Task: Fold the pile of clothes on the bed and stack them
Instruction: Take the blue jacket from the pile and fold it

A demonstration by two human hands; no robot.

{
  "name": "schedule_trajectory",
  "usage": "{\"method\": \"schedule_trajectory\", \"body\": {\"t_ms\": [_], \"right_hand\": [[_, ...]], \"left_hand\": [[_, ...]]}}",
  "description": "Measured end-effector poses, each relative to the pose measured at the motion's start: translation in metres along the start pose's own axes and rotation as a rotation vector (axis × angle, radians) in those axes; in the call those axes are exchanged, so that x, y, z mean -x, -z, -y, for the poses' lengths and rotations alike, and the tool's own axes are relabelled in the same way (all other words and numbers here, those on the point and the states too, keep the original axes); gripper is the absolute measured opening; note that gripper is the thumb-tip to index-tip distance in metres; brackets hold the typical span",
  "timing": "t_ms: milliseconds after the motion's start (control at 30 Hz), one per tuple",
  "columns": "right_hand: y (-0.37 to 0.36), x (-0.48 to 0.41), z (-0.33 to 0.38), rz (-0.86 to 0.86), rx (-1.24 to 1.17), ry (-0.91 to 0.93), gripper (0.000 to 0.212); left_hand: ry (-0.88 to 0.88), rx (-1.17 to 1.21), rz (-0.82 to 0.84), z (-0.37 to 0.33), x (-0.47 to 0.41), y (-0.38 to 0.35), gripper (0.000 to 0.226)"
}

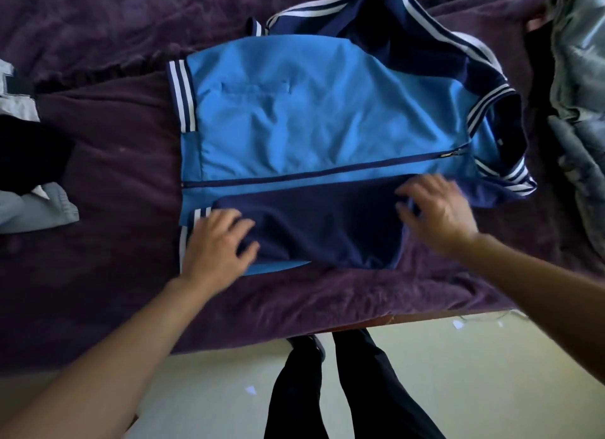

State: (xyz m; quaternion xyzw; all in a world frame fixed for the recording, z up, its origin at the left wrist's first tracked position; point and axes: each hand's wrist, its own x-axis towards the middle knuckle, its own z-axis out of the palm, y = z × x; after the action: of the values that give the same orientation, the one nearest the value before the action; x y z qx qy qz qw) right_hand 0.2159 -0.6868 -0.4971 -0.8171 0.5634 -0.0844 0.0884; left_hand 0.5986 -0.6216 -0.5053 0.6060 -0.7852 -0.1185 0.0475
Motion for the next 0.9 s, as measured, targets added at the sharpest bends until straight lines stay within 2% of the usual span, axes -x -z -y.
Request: {"method": "schedule_trajectory", "body": {"t_ms": [33,100,167,233,367,433,500,600,667,767,833,900], "right_hand": [[-0.009,0.021,0.008,0.092,-0.006,0.121,0.043],[-0.026,0.054,0.01,0.335,0.06,0.257,0.074],[-0.039,0.06,-0.012,0.477,0.139,0.169,0.093],[-0.045,0.046,-0.038,0.498,0.196,-0.024,0.097],[-0.049,0.014,-0.07,0.446,0.293,-0.124,0.084],[-0.046,0.005,-0.07,0.42,0.281,-0.146,0.085],[-0.043,0.0,-0.064,0.399,0.247,-0.039,0.088],[-0.046,-0.003,-0.049,0.342,0.139,0.245,0.067],[-0.046,-0.005,-0.046,0.344,0.009,0.266,0.055],[-0.038,0.003,-0.053,0.481,-0.101,0.237,0.051],[-0.021,0.0,-0.057,0.65,-0.143,0.127,0.046],[-0.005,-0.021,-0.061,0.796,-0.233,0.016,0.032]], "left_hand": [[-0.05,-0.041,0.155,-0.016,0.009,-0.011,0.061],[-0.011,-0.187,0.428,-0.031,0.021,-0.032,0.088],[0.057,-0.3,0.485,-0.025,0.025,-0.049,0.088],[0.087,-0.377,0.472,-0.012,0.023,-0.054,0.078],[0.146,-0.34,0.41,0.009,0.017,-0.055,0.069],[0.161,-0.322,0.453,0.006,0.016,-0.05,0.08],[0.176,-0.368,0.505,0.0,0.016,-0.048,0.093],[0.22,-0.404,0.513,-0.008,0.007,-0.045,0.077],[0.256,-0.357,0.486,-0.008,-0.001,-0.037,0.062],[0.288,-0.22,0.488,-0.002,-0.008,-0.02,0.049],[0.331,-0.133,0.591,-0.001,-0.016,-0.001,0.044],[0.383,-0.048,0.698,0.004,-0.031,0.019,0.035]]}}
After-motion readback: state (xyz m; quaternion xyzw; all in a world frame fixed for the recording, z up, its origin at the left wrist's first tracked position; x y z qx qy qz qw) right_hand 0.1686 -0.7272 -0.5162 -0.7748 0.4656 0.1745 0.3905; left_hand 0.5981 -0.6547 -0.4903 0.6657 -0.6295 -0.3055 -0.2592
